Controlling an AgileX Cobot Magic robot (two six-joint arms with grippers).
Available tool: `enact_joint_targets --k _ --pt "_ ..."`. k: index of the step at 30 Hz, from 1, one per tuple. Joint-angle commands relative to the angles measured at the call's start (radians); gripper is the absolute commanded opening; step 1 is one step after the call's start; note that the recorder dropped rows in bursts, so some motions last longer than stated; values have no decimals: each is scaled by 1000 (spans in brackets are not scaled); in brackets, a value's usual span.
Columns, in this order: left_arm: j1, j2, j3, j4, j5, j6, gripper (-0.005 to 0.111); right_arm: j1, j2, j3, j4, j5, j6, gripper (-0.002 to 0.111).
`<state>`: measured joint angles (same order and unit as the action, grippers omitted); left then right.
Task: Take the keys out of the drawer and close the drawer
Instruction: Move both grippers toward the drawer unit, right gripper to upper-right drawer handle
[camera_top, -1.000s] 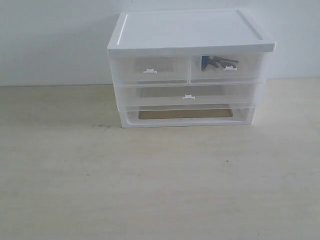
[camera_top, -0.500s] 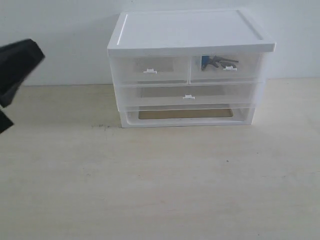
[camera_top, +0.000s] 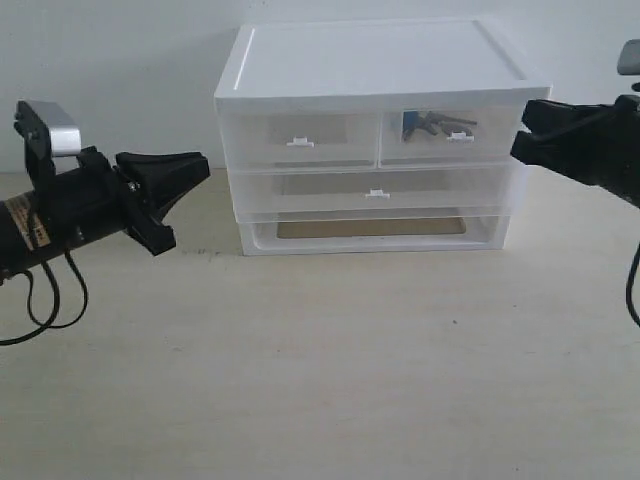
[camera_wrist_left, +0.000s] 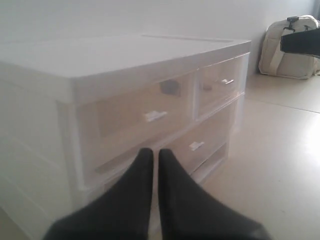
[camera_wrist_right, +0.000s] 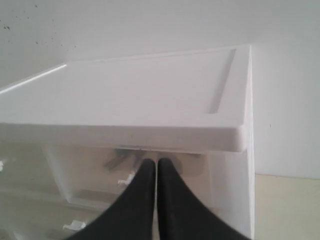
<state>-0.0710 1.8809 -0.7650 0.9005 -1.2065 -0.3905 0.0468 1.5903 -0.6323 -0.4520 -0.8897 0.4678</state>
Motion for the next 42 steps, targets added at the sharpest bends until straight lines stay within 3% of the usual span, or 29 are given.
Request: enact_joint_targets --k 1,5,8,11,16,18,20,26,42 --pt "-20 117 -127 15 -15 5 4 -6 98 -101 -106 25 95 0" --pt "-89 169 -236 15 -15 6 4 -6 160 -165 -155 76 156 0" --pt "-146 174 -311 15 158 50 4 -6 187 -189 -181 100 210 0" --pt "-160 174 -354 -15 244 59 4 -6 195 -189 -184 85 210 0" --pt "-160 182 -383 -97 303 100 4 -4 203 -220 -219 114 313 26" --pt "-160 204 -394 -97 284 100 4 -4 211 -240 -252 116 421 45" --pt "-160 214 -398 -97 277 100 4 -4 219 -260 -288 116 520 50" --pt "-160 221 -405 -97 263 100 4 -4 270 -325 -383 102 682 50" --pt "-160 221 -405 -97 261 100 4 -8 315 -358 -385 34 699 50"
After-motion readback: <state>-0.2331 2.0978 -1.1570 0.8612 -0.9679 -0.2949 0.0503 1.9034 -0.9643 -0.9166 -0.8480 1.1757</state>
